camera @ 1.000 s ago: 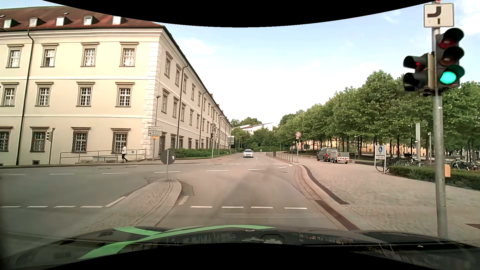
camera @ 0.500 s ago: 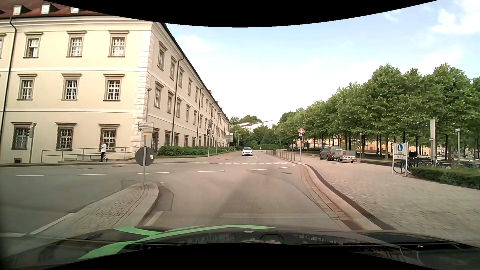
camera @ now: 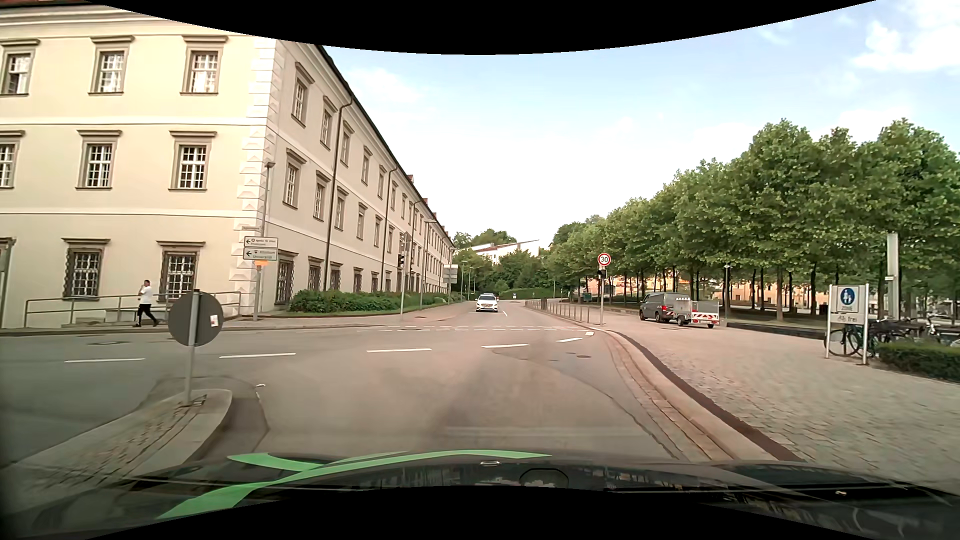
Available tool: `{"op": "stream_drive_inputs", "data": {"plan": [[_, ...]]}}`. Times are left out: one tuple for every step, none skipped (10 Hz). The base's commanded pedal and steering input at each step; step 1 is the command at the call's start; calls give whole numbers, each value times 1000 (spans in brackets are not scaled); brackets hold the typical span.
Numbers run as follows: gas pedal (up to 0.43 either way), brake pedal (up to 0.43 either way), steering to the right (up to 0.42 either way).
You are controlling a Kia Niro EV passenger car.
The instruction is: Follow the waypoints while adhering to traffic rules and regulations
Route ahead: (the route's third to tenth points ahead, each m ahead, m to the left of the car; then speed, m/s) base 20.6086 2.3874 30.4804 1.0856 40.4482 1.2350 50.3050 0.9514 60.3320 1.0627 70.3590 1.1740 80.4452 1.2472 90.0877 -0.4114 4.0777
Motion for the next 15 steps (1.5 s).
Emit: {"op": "stream_drive_inputs", "data": {"plan": [[118, 0, 51], [220, 0, 55], [268, 0, 59], [287, 0, 63], [287, 0, 65], [299, 0, 65], [331, 0, 66], [331, 0, 67], [331, 0, 70], [331, 0, 71], [331, 0, 71], [331, 0, 69], [331, 0, 58], [350, 0, 37], [350, 0, 20]]}}
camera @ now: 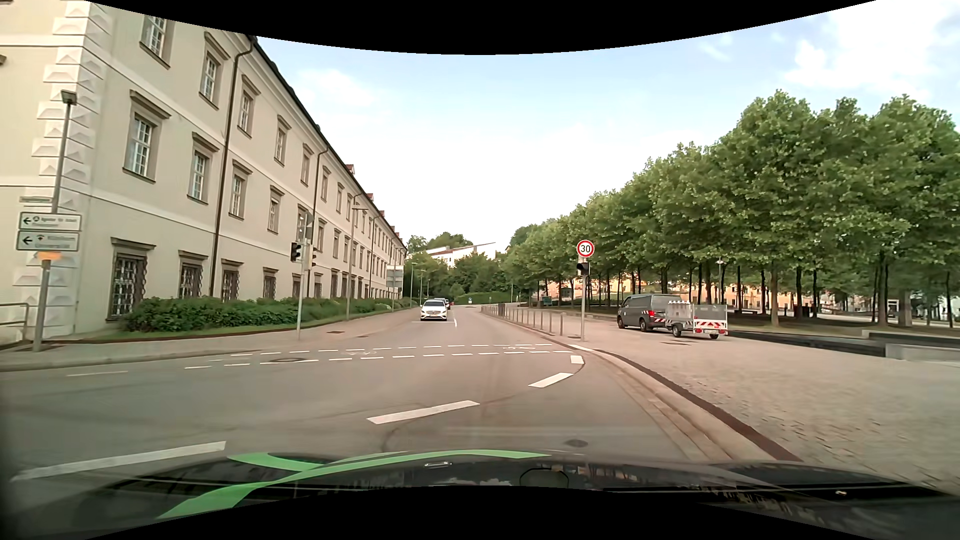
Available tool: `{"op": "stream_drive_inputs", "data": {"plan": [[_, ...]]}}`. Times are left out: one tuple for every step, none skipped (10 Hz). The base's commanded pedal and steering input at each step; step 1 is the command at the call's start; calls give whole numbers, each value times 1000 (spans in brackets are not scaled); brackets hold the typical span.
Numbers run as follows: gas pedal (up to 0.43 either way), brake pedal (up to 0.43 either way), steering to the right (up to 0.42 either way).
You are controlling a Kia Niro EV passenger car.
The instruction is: Follow the waypoints while adhering to traffic rules and regulations
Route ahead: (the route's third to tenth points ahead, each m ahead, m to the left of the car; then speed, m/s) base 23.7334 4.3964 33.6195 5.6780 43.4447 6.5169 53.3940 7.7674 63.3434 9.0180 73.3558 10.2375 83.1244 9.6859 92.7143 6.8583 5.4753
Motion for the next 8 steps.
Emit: {"op": "stream_drive_inputs", "data": {"plan": [[350, 0, 1], [350, 0, -5], [350, 0, -8], [350, 0, -8], [350, 0, -7], [350, 0, -5], [358, 0, -5], [350, 0, -5]]}}
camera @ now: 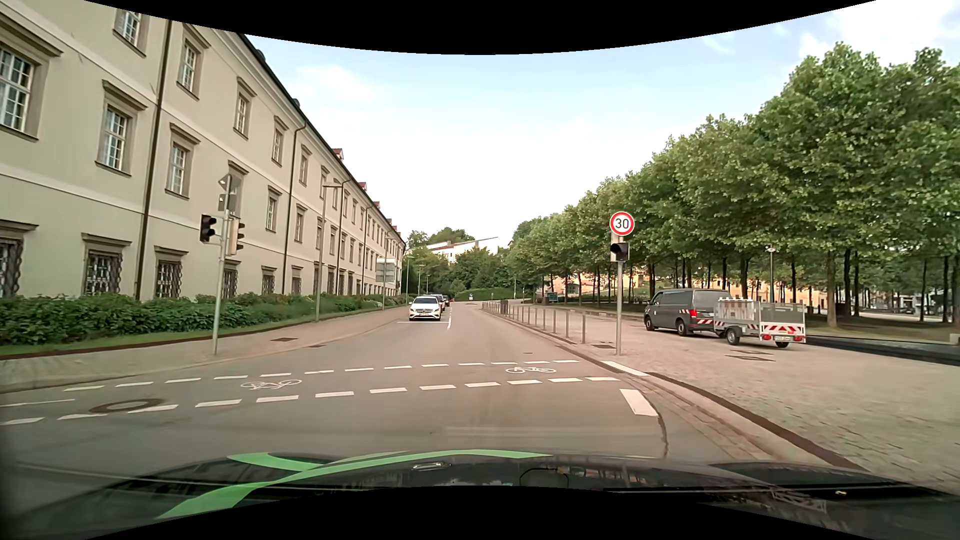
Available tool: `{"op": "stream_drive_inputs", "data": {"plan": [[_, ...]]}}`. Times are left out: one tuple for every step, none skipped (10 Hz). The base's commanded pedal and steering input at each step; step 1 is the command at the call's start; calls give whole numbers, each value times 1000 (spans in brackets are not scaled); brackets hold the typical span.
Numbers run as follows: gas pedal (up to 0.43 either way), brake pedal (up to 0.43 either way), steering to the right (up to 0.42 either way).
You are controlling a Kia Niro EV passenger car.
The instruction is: Follow the waypoints while adhering to traffic rules and regulations
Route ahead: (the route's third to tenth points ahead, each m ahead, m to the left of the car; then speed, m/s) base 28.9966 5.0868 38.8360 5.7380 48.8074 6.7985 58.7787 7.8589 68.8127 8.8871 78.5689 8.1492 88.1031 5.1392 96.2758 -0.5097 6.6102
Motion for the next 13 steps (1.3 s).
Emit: {"op": "stream_drive_inputs", "data": {"plan": [[350, 0, -5], [339, 0, -5], [311, 0, -5], [280, 0, -7], [268, 0, -8], [268, 0, -15], [268, 0, -21], [268, 0, -23], [268, 0, -23], [220, 0, -23], [169, 0, -23], [157, 0, -24], [157, 0, -26]]}}
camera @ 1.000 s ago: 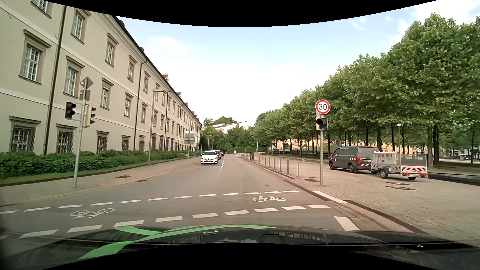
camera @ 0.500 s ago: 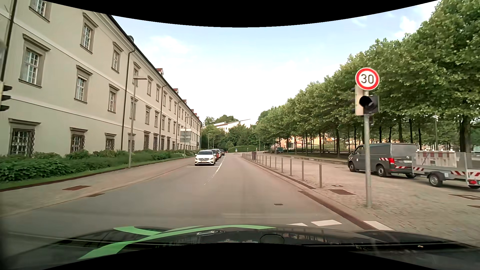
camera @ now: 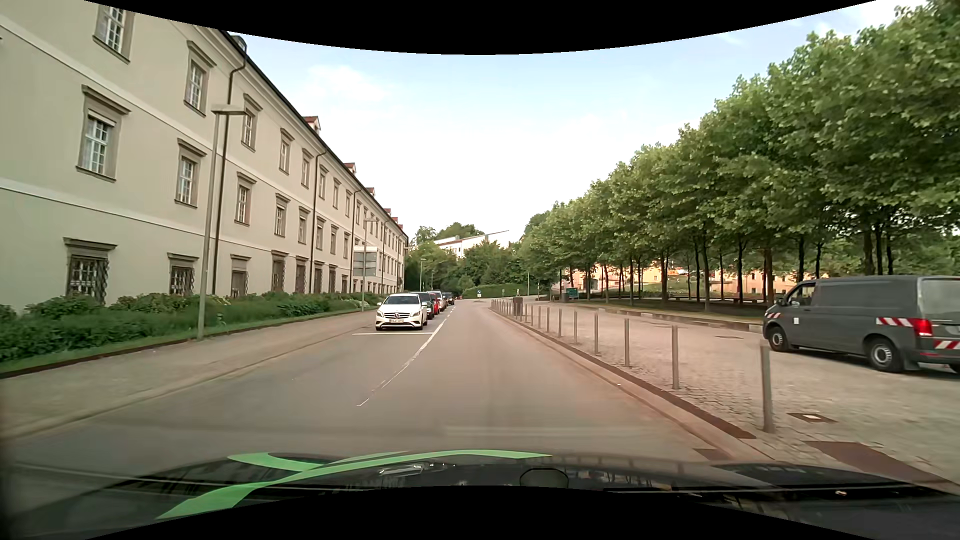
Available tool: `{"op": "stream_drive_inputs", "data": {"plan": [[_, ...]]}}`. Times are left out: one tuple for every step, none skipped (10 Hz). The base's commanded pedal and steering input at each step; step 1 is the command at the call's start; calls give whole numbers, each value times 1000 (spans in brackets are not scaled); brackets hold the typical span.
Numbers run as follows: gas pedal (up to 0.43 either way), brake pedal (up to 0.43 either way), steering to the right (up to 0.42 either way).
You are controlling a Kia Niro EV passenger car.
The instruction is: Follow the waypoints while adhering to traffic rules and regulations
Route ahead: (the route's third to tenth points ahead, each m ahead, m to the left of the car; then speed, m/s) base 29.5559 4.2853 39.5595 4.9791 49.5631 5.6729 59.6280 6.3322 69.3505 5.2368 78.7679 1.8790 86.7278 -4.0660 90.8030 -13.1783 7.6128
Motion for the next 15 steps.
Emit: {"op": "stream_drive_inputs", "data": {"plan": [[209, 0, -26], [240, 0, -27], [240, 0, -26], [240, 0, -25], [228, 0, -24], [197, 0, -23], [177, 0, -24], [177, 0, -24], [177, 0, -24], [177, 0, -24], [177, 0, -24], [177, 0, -24], [177, 0, -24], [177, 0, -24], [177, 0, -24]]}}
